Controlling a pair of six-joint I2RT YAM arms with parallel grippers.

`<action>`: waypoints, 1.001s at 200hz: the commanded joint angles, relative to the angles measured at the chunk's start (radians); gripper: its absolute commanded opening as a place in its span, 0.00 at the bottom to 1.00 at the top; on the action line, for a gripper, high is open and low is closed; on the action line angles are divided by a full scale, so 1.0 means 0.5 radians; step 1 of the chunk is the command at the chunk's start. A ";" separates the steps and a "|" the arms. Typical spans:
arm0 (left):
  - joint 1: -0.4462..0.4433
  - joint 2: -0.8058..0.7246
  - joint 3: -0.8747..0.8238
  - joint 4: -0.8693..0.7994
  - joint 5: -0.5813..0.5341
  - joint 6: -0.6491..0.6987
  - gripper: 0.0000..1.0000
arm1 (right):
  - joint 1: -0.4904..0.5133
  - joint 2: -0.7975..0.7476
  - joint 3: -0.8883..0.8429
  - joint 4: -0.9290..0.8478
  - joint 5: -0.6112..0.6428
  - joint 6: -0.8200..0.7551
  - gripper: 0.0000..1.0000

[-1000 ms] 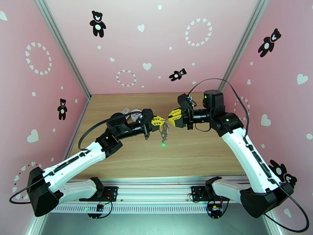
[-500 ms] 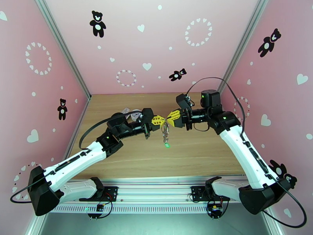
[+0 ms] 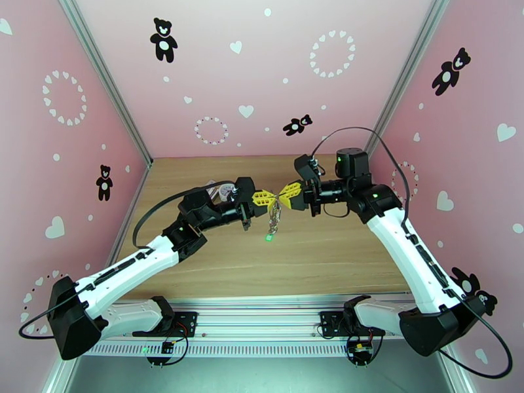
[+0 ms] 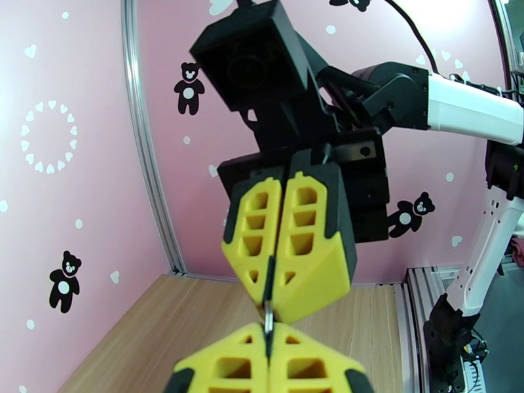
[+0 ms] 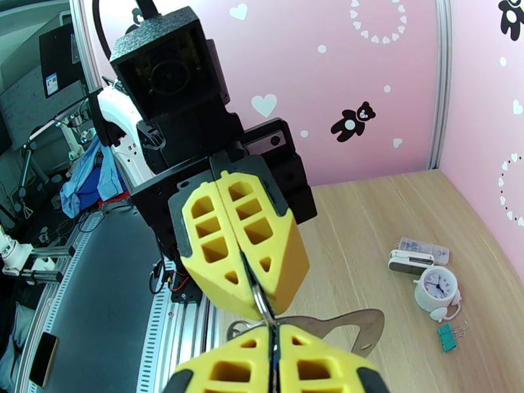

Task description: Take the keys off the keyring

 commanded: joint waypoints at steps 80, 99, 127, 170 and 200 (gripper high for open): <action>-0.005 0.011 0.036 0.146 -0.024 -0.021 0.00 | 0.057 -0.049 0.060 -0.008 0.024 0.033 0.09; -0.003 0.008 0.033 0.149 -0.023 -0.024 0.00 | 0.057 -0.069 0.059 0.022 0.043 0.053 0.06; -0.004 0.023 0.042 0.155 -0.018 -0.038 0.00 | 0.060 -0.071 0.077 0.030 0.040 0.071 0.00; -0.006 0.002 0.039 0.081 -0.056 -0.046 0.02 | 0.096 -0.110 0.137 -0.141 0.291 0.016 0.00; -0.006 -0.056 0.045 -0.089 -0.098 -0.075 0.17 | 0.132 -0.109 0.186 -0.325 0.470 -0.018 0.00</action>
